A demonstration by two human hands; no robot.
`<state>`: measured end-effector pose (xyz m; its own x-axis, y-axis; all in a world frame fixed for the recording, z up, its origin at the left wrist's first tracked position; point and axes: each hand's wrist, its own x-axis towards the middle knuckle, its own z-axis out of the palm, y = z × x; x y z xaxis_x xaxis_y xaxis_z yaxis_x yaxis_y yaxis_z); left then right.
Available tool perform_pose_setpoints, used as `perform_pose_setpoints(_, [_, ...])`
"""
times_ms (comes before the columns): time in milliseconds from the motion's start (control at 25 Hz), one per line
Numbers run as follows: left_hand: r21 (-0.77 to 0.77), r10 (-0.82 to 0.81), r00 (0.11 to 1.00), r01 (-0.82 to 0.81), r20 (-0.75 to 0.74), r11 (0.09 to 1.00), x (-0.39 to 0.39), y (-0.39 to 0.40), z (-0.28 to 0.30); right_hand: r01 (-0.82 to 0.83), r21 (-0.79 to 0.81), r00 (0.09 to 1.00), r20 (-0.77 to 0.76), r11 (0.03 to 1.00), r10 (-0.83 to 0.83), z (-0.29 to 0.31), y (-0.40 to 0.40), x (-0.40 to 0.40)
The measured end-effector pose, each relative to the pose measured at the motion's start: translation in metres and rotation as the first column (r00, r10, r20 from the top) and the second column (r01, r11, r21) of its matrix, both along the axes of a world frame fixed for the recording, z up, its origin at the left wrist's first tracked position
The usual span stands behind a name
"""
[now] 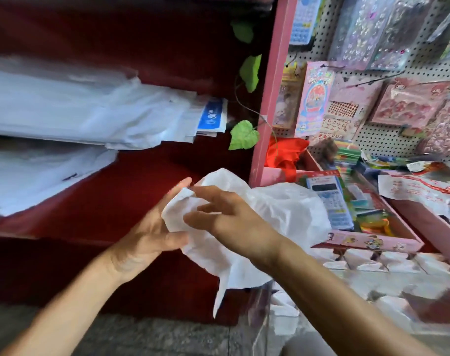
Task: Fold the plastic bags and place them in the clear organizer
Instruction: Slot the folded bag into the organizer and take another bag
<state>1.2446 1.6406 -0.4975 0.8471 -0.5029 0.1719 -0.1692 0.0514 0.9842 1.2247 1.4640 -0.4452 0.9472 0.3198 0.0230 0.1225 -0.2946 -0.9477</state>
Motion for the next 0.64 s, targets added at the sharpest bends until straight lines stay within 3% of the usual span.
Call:
perform_pose_setpoints(80, [0.037,0.285,0.958,-0.285,-0.003,0.958,-0.005,0.016,-0.006,-0.100,0.061,0.994,-0.028,0.993,0.101,-0.011,0.025,0.002])
perform_pose_setpoints(160, [0.116,0.547,0.837,-0.544,0.011,0.831,-0.005,0.032,-0.015,-0.162,0.012,0.986,0.045,0.987,0.161,-0.021,0.051,0.001])
perform_pose_setpoints(240, [0.137,0.660,0.751,-0.655,0.009,0.743,-0.007,0.049,-0.018,-0.148,0.030,0.970,0.199,0.988,0.139,-0.024,0.065,0.000])
perform_pose_setpoints(320, [0.115,0.713,0.701,-0.707,-0.016,0.698,-0.010,0.073,-0.020,-0.086,0.195,0.950,0.311,0.977,0.021,-0.017,0.064,0.009])
perform_pose_setpoints(400, [0.087,0.739,0.671,-0.734,-0.068,0.674,-0.016,0.094,-0.022,0.037,0.250,0.923,0.363,0.968,-0.129,-0.021,0.053,0.030])
perform_pose_setpoints(480, [0.092,0.778,0.617,-0.773,-0.118,0.628,-0.018,0.113,-0.028,0.182,0.123,0.939,0.273,0.976,-0.209,-0.040,0.041,0.058])
perform_pose_setpoints(520, [0.085,0.795,0.587,-0.794,-0.154,0.602,-0.018,0.120,-0.032,0.193,-0.028,0.969,0.165,0.981,-0.186,-0.053,0.037,0.069])
perform_pose_setpoints(600, [0.073,0.827,0.513,-0.838,-0.231,0.540,-0.017,0.131,-0.037,0.027,-0.284,0.989,-0.134,0.959,-0.067,-0.074,0.033,0.081])
perform_pose_setpoints(640, [0.066,0.839,0.479,-0.857,-0.258,0.510,-0.016,0.135,-0.039,-0.062,-0.319,0.960,-0.277,0.946,-0.031,-0.079,0.033,0.082])
